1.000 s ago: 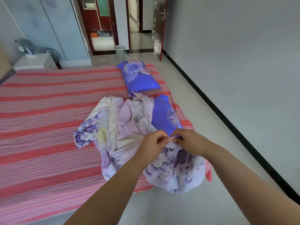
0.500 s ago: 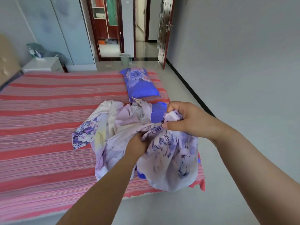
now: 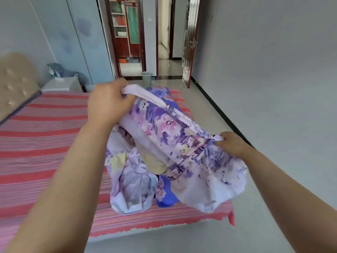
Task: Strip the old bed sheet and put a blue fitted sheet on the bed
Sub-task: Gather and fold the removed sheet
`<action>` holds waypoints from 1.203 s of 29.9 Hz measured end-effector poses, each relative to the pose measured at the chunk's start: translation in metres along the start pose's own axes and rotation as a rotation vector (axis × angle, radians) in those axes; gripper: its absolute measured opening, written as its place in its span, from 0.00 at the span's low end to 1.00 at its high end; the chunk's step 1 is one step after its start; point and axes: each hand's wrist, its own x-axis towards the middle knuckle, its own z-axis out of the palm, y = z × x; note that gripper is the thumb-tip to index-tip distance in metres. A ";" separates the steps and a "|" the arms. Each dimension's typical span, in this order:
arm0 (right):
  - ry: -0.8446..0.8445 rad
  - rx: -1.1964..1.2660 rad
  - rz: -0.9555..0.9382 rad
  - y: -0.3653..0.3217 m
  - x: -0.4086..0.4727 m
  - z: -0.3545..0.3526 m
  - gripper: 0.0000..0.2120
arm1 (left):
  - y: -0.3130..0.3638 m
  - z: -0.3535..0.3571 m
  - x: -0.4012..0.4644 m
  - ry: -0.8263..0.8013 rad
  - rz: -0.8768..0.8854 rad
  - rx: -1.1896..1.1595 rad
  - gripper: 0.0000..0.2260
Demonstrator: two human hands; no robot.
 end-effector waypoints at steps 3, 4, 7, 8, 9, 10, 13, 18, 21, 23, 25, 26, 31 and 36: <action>-0.024 0.171 -0.130 -0.037 -0.008 0.020 0.18 | -0.011 -0.035 -0.003 0.272 0.065 0.056 0.10; 0.008 0.212 -0.161 -0.049 -0.009 0.020 0.18 | -0.027 -0.031 -0.019 0.315 0.026 0.049 0.10; 0.193 0.362 -0.208 -0.075 -0.014 0.010 0.17 | -0.085 0.008 -0.093 0.034 -0.065 0.192 0.14; 0.228 0.362 -0.233 -0.083 -0.016 0.006 0.16 | -0.104 0.025 -0.123 -0.242 -0.126 0.313 0.16; 0.229 0.327 -0.270 -0.092 -0.020 0.004 0.16 | -0.119 0.038 -0.150 -0.564 -0.242 0.419 0.17; 0.204 0.272 -0.317 -0.102 -0.024 0.005 0.16 | -0.128 0.047 -0.173 -0.864 -0.353 0.506 0.18; 0.114 0.082 -0.436 -0.133 -0.038 0.019 0.06 | -0.110 0.054 -0.208 -1.151 -0.501 0.603 0.17; 0.026 -0.021 -0.531 -0.167 -0.055 0.040 0.05 | -0.011 0.045 -0.190 -1.024 -0.744 -0.516 0.15; 0.053 -0.151 -0.590 -0.175 -0.066 0.041 0.05 | 0.027 0.042 -0.176 -0.667 -0.595 -0.774 0.20; 0.089 -0.228 -0.613 -0.179 -0.074 0.038 0.05 | 0.033 0.046 -0.172 -0.408 -0.544 -0.796 0.19; 0.116 -0.288 -0.632 -0.183 -0.082 0.034 0.07 | 0.029 0.046 -0.170 -0.180 -0.596 -0.771 0.18; 0.122 -0.307 -0.646 -0.185 -0.085 0.032 0.08 | 0.026 0.044 -0.168 -0.088 -0.619 -0.768 0.19; 0.092 -0.303 -0.668 -0.184 -0.097 0.024 0.08 | 0.018 0.038 -0.158 0.154 -0.593 -0.534 0.23; 0.062 -0.232 -0.695 -0.177 -0.104 0.017 0.07 | 0.038 0.034 -0.152 -0.109 -0.615 -0.383 0.12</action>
